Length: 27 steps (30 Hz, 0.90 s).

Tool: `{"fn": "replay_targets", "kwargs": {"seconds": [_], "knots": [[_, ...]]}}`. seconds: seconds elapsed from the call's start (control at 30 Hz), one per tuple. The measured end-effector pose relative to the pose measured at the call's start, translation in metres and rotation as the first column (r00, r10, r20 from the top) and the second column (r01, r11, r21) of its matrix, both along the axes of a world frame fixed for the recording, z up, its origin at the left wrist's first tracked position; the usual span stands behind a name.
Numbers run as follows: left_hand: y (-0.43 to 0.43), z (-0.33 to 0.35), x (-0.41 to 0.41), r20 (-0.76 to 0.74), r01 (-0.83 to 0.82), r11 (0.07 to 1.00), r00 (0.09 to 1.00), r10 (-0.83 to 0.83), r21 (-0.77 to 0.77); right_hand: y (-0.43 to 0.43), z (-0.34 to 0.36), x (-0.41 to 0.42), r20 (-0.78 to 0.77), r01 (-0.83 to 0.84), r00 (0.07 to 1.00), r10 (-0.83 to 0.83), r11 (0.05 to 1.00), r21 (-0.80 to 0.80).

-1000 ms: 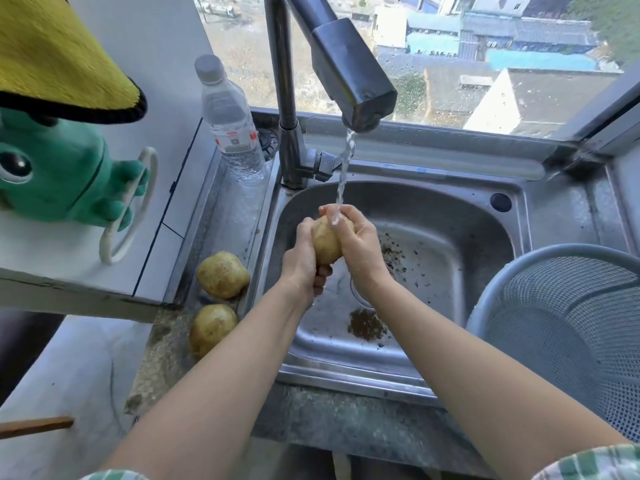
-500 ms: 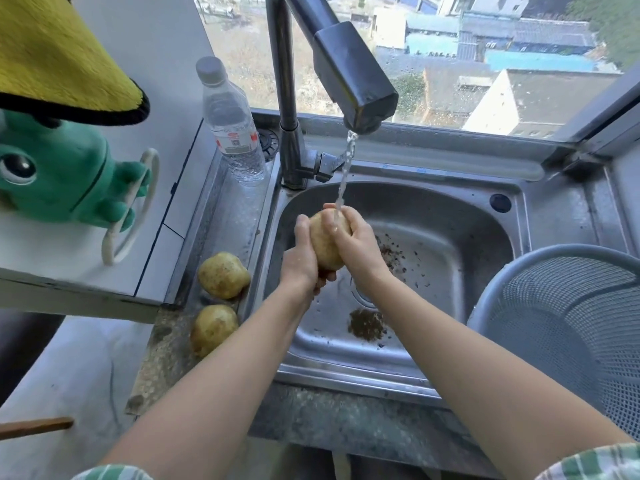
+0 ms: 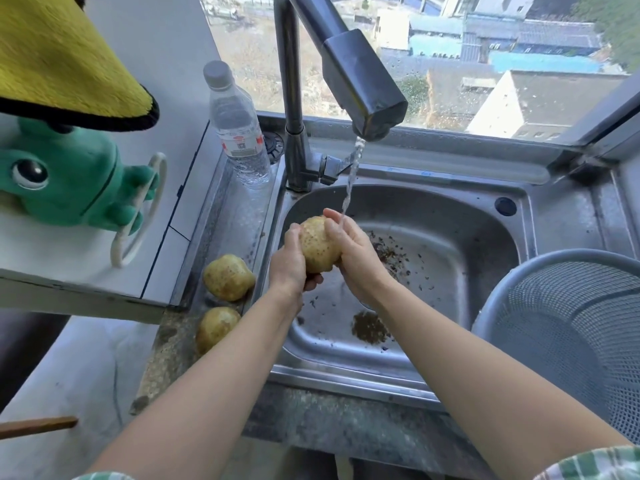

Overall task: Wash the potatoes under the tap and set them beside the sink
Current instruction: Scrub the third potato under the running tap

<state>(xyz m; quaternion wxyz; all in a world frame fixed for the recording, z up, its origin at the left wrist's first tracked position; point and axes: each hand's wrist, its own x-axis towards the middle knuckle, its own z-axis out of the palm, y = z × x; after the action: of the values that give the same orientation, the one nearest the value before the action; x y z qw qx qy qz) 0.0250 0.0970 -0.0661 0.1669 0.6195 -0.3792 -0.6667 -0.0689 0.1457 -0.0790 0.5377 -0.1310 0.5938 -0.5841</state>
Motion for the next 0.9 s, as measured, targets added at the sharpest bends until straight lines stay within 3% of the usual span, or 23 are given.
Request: {"fn": "replay_targets", "kwargs": {"seconds": [0.1, 0.2, 0.37, 0.43, 0.5, 0.57, 0.67, 0.77, 0.83, 0.9], "knots": [[0.001, -0.002, 0.001, 0.032, 0.075, 0.995, 0.997, -0.077, 0.066, 0.002, -0.002, 0.001, 0.086, -0.028, 0.996, 0.027, 0.999, 0.016], [0.003, -0.007, 0.003, 0.086, 0.152, 0.986, 0.984, -0.157, 0.065, -0.008, 0.008, 0.001, 0.012, 0.029, 0.999, -0.030, 0.993, 0.115], [-0.003, -0.020, 0.011, 0.324, 0.327, 0.929, 0.910, -0.259, -0.173, -0.017, 0.009, -0.006, -0.044, 0.191, 0.982, -0.186, 0.954, 0.231], [-0.001, -0.013, 0.006, 0.179, 0.334, 0.924, 0.936, -0.302, -0.188, -0.014, 0.006, -0.008, -0.034, 0.269, 0.962, -0.270, 0.925, 0.270], [0.005, -0.007, -0.004, -0.023, 0.369, 0.925, 0.928, -0.372, -0.092, -0.011, 0.003, -0.008, -0.010, 0.324, 0.942, -0.335, 0.903, 0.282], [0.010, -0.007, -0.012, -0.095, 0.394, 0.918, 0.913, -0.397, -0.051, -0.009, 0.002, -0.007, 0.023, 0.341, 0.933, -0.358, 0.906, 0.251], [0.011, -0.012, -0.013, -0.069, 0.276, 0.959, 0.958, -0.280, -0.060, -0.007, 0.006, -0.009, 0.020, 0.221, 0.974, -0.225, 0.968, 0.121], [0.006, -0.009, -0.004, -0.060, 0.171, 0.981, 0.984, -0.166, 0.092, -0.006, 0.012, -0.011, -0.086, -0.011, 0.996, 0.014, 0.999, 0.036], [0.005, -0.006, 0.001, -0.141, 0.125, 0.971, 0.985, -0.097, 0.206, -0.009, 0.012, -0.007, -0.130, -0.121, 0.983, 0.128, 0.991, 0.054], [0.003, -0.002, 0.003, -0.202, 0.102, 0.952, 0.978, -0.043, 0.288, -0.013, 0.014, -0.003, -0.101, -0.122, 0.986, 0.134, 0.986, 0.116]]}}
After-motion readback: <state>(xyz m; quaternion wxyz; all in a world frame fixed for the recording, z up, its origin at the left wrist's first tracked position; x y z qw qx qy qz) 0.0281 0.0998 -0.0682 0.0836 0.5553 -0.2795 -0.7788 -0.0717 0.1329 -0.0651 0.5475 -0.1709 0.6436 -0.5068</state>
